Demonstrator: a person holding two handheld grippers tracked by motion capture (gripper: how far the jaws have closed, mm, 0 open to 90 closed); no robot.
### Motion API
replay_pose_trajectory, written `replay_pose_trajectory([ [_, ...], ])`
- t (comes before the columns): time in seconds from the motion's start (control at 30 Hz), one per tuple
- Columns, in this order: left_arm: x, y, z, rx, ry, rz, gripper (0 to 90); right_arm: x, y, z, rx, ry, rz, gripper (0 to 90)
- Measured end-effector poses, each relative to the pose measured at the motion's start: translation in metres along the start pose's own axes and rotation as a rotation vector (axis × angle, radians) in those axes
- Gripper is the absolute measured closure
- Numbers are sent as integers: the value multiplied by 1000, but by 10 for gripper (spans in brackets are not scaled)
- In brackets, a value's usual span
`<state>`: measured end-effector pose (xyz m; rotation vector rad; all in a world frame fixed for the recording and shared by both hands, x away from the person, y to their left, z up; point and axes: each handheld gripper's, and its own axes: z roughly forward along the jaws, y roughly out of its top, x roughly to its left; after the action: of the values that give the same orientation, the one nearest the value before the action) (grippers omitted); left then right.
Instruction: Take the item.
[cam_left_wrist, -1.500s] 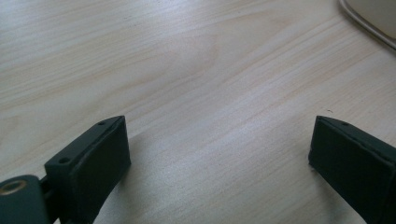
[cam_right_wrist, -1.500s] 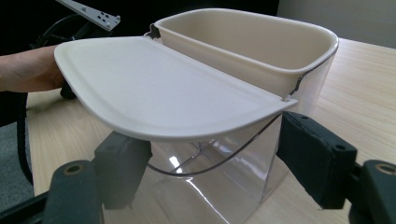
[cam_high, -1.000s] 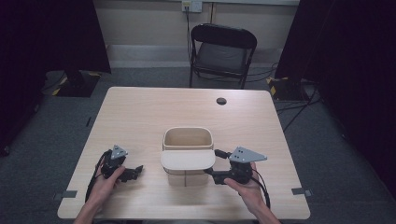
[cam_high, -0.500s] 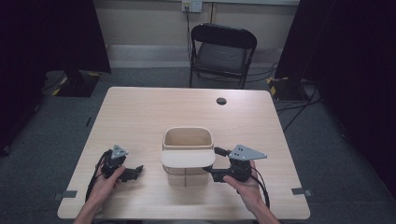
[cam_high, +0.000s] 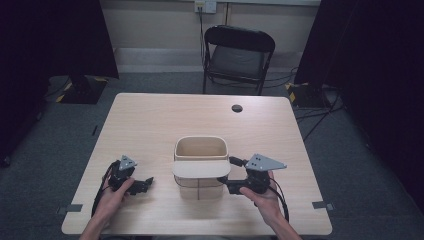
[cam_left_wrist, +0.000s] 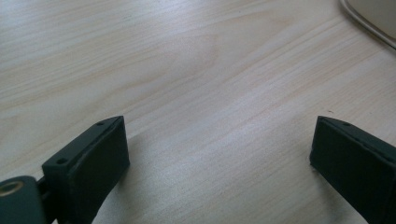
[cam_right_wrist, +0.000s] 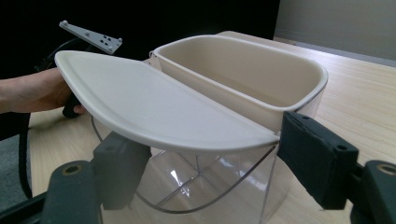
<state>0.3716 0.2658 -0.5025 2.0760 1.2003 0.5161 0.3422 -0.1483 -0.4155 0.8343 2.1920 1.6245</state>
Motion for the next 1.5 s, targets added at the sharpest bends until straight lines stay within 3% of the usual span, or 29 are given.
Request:
replay_pose_trajectory([
  [0.83,0,0,0,-1,0,-2,39,-3,9,0,-14,29,-7,261],
  [1.5,0,0,0,-1,0,-2,39,0,16,3,-14,60,-21,372],
])
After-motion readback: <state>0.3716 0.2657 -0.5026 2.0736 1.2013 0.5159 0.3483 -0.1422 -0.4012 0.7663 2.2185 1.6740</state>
